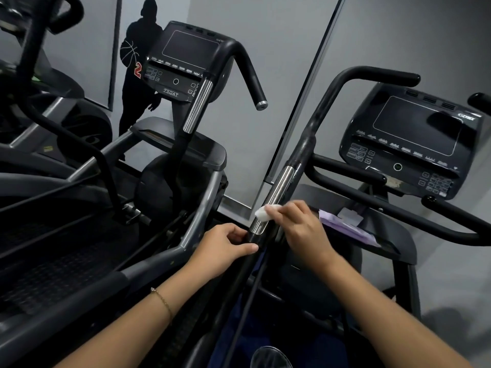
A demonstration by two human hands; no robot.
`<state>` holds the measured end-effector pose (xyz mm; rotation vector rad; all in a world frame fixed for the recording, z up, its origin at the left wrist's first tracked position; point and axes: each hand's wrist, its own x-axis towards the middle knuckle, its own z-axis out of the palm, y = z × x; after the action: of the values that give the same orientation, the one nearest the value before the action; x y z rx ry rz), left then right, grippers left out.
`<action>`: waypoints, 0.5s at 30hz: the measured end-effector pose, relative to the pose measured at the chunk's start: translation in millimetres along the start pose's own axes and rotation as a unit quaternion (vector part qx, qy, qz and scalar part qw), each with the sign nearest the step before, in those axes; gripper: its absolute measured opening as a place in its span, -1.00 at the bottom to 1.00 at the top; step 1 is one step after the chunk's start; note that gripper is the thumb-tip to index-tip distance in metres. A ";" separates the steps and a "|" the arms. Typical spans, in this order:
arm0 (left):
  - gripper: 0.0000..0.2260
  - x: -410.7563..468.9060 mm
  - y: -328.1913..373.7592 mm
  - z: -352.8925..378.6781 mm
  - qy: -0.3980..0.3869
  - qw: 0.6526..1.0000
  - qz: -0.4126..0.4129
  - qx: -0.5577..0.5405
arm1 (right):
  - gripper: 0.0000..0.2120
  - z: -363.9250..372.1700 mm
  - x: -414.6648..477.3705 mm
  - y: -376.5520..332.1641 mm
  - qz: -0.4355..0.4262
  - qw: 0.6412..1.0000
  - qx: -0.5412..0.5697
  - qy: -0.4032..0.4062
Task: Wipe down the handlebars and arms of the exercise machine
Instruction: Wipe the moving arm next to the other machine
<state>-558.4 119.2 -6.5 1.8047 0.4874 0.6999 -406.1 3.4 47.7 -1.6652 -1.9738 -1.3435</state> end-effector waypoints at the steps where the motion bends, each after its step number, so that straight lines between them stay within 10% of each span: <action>1: -0.80 0.5 -0.1 -0.8 -0.002 1.000 0.000 0.001 | -0.64 -1.6 8.6 9.9 -0.006 1.000 -0.011 -0.008; 7: -0.80 -0.8 -1.3 -1.3 -0.003 1.000 0.002 0.000 | -0.71 -1.1 64.4 62.1 0.160 0.986 -0.056 0.008; 15: -0.78 -1.0 -1.0 -0.9 0.004 1.000 0.012 0.000 | -0.65 14.3 -16.3 -32.4 0.099 0.993 0.008 0.058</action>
<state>-559.7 119.5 -7.4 1.8105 0.4712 0.7232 -423.8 5.5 13.0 -1.6852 -1.7006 -1.3156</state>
